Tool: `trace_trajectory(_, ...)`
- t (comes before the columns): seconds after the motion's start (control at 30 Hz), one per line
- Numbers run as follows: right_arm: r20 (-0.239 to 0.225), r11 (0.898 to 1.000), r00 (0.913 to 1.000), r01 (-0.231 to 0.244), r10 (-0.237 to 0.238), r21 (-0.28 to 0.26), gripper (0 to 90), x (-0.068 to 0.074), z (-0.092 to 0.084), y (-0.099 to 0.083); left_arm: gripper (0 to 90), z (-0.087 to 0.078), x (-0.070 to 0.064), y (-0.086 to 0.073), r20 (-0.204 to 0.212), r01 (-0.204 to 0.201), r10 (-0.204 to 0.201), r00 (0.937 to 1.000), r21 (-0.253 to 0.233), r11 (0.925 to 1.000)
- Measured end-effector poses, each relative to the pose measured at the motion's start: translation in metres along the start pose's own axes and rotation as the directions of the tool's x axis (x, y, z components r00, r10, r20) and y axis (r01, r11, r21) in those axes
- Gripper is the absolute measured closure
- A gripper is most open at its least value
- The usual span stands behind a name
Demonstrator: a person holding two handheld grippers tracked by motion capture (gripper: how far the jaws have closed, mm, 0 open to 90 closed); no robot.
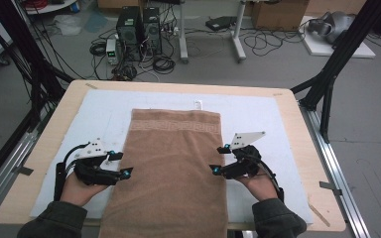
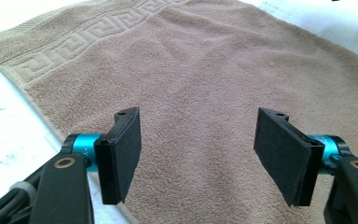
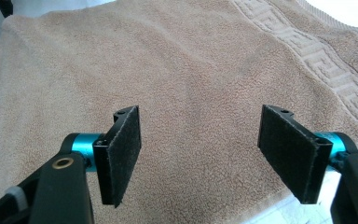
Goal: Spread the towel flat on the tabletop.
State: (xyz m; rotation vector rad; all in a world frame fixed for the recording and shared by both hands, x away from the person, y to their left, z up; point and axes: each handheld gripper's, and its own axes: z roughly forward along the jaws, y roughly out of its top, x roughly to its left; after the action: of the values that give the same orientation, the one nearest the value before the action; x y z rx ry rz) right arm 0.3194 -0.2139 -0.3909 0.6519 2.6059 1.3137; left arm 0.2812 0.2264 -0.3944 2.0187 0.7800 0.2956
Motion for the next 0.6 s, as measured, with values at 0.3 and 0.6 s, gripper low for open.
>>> trace_trajectory(0.3, 0.036, 1.000, 0.9993, -0.008, 0.007, 0.011, 28.9, -0.014, -0.003, 0.008, 32.6, 0.006, 0.019, 0.011, -0.038, 0.017, -0.017, 0.9991, 0.009, 0.9998)
trace_trajectory(0.6, 0.058, 1.000, 0.9981, -0.020, 0.020, 0.000, 28.5, -0.039, -0.005, 0.028, 33.1, 0.011, 0.025, 0.021, -0.042, 0.029, -0.029, 0.9987, 0.006, 0.9995)
